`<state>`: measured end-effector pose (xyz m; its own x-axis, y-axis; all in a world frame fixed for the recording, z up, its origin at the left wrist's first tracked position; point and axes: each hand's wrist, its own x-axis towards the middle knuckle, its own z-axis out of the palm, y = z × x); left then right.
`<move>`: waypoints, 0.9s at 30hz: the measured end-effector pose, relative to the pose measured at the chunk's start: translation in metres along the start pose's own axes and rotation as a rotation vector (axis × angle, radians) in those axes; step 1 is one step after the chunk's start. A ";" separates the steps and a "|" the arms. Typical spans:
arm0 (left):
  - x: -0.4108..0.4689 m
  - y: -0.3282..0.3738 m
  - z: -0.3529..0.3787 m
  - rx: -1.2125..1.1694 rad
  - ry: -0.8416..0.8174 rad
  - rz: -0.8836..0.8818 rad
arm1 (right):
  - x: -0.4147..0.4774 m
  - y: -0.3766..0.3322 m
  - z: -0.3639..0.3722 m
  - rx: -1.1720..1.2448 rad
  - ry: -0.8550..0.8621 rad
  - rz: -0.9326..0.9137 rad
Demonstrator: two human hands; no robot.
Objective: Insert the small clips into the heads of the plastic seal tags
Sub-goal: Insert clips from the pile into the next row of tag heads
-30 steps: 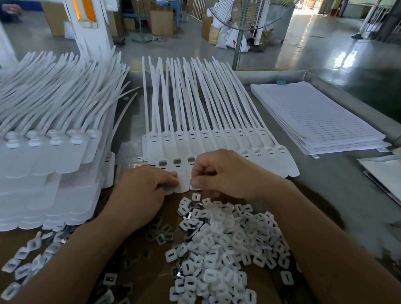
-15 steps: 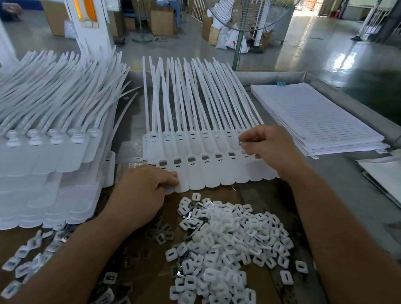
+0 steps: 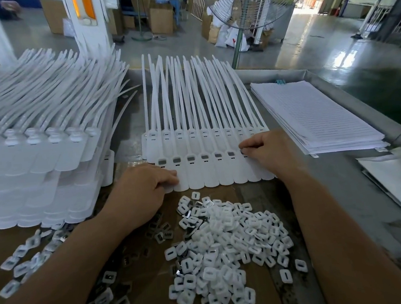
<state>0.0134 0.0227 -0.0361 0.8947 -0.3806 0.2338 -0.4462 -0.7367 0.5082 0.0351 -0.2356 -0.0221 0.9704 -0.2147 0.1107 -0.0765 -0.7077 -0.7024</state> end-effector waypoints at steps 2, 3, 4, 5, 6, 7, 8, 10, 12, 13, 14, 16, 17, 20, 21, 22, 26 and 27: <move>0.000 0.000 0.000 0.000 -0.004 -0.002 | 0.000 0.001 0.000 -0.030 -0.003 -0.016; 0.000 0.000 0.000 -0.003 -0.003 -0.003 | 0.000 0.001 0.000 -0.038 -0.005 -0.022; 0.000 -0.001 0.000 -0.008 -0.001 -0.003 | 0.000 0.002 0.000 -0.043 -0.008 -0.026; 0.000 0.000 0.001 -0.014 0.001 -0.003 | 0.000 0.003 -0.001 -0.046 -0.013 -0.028; 0.000 0.000 0.001 -0.018 0.003 -0.004 | 0.000 0.003 -0.001 -0.049 -0.018 -0.032; 0.000 0.000 0.001 -0.021 0.004 -0.005 | 0.000 0.004 -0.002 -0.051 -0.022 -0.036; 0.000 -0.001 0.001 -0.021 0.005 -0.005 | 0.000 0.004 -0.002 -0.051 -0.022 -0.041; 0.000 0.000 0.001 -0.016 0.002 0.001 | 0.000 0.003 -0.001 -0.043 -0.014 -0.052; 0.000 0.000 0.000 -0.011 -0.002 0.002 | -0.001 0.002 -0.001 -0.042 0.004 -0.056; 0.000 0.001 0.000 -0.012 -0.003 0.001 | -0.001 0.002 -0.001 -0.039 0.013 -0.057; 0.000 0.001 -0.001 -0.010 -0.006 0.000 | -0.001 0.002 -0.002 -0.038 0.021 -0.056; 0.000 0.002 -0.001 -0.002 -0.011 -0.001 | 0.000 0.003 -0.002 -0.053 0.036 -0.056; 0.000 0.002 -0.001 0.002 -0.013 -0.002 | 0.000 0.003 -0.003 -0.061 0.041 -0.056; 0.000 0.002 -0.001 0.007 -0.015 -0.008 | 0.000 0.002 -0.003 -0.069 0.049 -0.052; 0.000 0.002 -0.001 0.006 -0.014 -0.009 | 0.000 0.001 -0.003 -0.070 0.051 -0.051; 0.000 0.002 -0.001 0.006 -0.014 -0.010 | -0.001 0.001 -0.003 -0.072 0.055 -0.052; 0.000 0.000 0.001 0.006 -0.006 0.002 | -0.001 0.001 -0.003 -0.090 0.057 -0.049; 0.000 0.000 0.001 0.005 -0.003 0.002 | -0.001 0.001 -0.003 -0.100 0.043 -0.049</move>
<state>0.0136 0.0222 -0.0370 0.8938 -0.3837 0.2320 -0.4478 -0.7388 0.5037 0.0334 -0.2384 -0.0210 0.9630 -0.2050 0.1747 -0.0534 -0.7810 -0.6222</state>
